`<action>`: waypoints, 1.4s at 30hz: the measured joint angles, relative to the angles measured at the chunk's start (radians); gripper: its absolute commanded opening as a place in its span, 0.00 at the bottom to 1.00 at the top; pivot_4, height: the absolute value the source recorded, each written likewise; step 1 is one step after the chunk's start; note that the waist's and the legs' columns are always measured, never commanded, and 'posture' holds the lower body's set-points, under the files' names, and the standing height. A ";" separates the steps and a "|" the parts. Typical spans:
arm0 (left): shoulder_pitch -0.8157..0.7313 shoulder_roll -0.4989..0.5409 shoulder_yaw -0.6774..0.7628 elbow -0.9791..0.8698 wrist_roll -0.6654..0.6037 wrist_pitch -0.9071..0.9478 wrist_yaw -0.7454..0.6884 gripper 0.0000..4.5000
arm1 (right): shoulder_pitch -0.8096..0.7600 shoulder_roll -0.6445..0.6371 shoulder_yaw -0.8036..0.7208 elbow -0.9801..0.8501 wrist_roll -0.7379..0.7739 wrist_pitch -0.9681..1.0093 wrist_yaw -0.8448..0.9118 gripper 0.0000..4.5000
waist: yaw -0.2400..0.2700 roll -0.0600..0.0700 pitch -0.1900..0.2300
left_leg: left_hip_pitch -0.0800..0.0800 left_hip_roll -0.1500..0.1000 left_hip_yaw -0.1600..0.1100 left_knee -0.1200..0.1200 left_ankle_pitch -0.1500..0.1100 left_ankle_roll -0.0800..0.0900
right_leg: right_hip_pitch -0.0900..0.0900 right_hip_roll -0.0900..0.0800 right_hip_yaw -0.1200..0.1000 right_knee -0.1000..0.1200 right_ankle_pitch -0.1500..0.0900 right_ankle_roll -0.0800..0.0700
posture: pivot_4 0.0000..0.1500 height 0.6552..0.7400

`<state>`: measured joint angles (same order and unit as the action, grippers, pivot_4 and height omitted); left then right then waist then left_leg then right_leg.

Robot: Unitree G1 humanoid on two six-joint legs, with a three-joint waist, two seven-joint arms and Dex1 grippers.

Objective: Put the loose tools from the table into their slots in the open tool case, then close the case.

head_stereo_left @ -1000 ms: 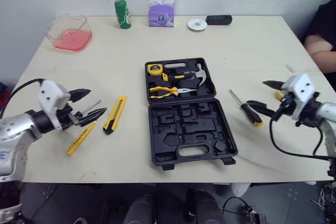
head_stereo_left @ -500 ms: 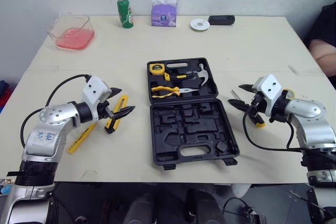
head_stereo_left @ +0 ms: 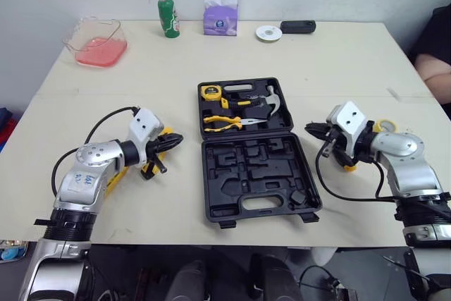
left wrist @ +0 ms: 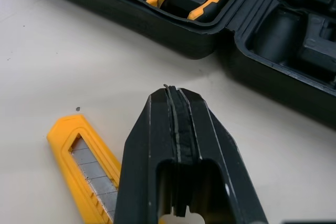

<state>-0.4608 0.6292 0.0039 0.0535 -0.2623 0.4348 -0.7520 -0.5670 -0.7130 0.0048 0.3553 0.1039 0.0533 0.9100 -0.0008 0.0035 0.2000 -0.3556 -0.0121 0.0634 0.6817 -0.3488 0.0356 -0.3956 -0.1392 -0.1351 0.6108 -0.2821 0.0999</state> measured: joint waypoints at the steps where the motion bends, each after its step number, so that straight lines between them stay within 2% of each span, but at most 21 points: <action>1: -0.003 -0.005 -0.005 0.001 0.004 0.000 0.001 0.01 | 0.000 0.002 0.003 0.000 -0.006 -0.005 0.000 0.00 | 0.000 0.000 0.000 | 0.000 0.000 0.000 0.000 0.000 0.000 | 0.000 0.000 0.000 0.000 0.000 0.000 | 1.00 1.00; 11: -0.084 -0.100 -0.082 0.094 0.077 0.001 0.041 0.01 | -0.040 0.046 0.073 0.041 -0.077 -0.040 -0.012 0.00 | 0.000 0.000 0.000 | 0.000 0.000 0.000 0.001 0.000 0.000 | 0.000 0.001 0.000 0.000 0.000 0.000 | 1.00 1.00; 21: -0.117 -0.150 -0.108 0.157 0.111 0.004 0.046 0.01 | -0.051 0.067 0.078 0.086 -0.101 -0.077 -0.010 0.00 | 0.000 0.000 0.000 | -0.001 0.001 0.000 0.001 0.000 0.000 | 0.000 0.002 0.000 0.000 0.000 0.000 | 1.00 1.00; 31: -0.108 -0.134 -0.112 0.132 0.115 0.014 0.008 0.01 | -0.048 0.085 0.079 0.111 -0.109 -0.134 0.013 0.00 | -0.001 0.000 0.000 | -0.001 0.001 -0.001 0.001 0.000 0.000 | 0.000 0.003 0.001 -0.001 0.000 0.000 | 1.00 1.00; 42: 0.008 -0.088 -0.113 -0.032 0.116 0.033 -0.037 0.01 | 0.094 0.038 0.062 -0.056 -0.076 -0.118 0.091 0.00 | 0.002 0.000 0.000 | -0.001 0.003 -0.001 0.001 -0.001 -0.001 | 0.000 0.005 0.002 -0.002 0.000 0.000 | 1.00 1.00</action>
<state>-0.4532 0.5413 -0.1090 0.0211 -0.1468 0.4679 -0.7886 -0.4725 -0.6749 0.0672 0.2996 0.0283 -0.0646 1.0009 0.0015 0.0032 0.1998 -0.3568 -0.0092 0.0623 0.6828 -0.3494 0.0345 -0.3955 -0.1345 -0.1335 0.6092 -0.2820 0.0999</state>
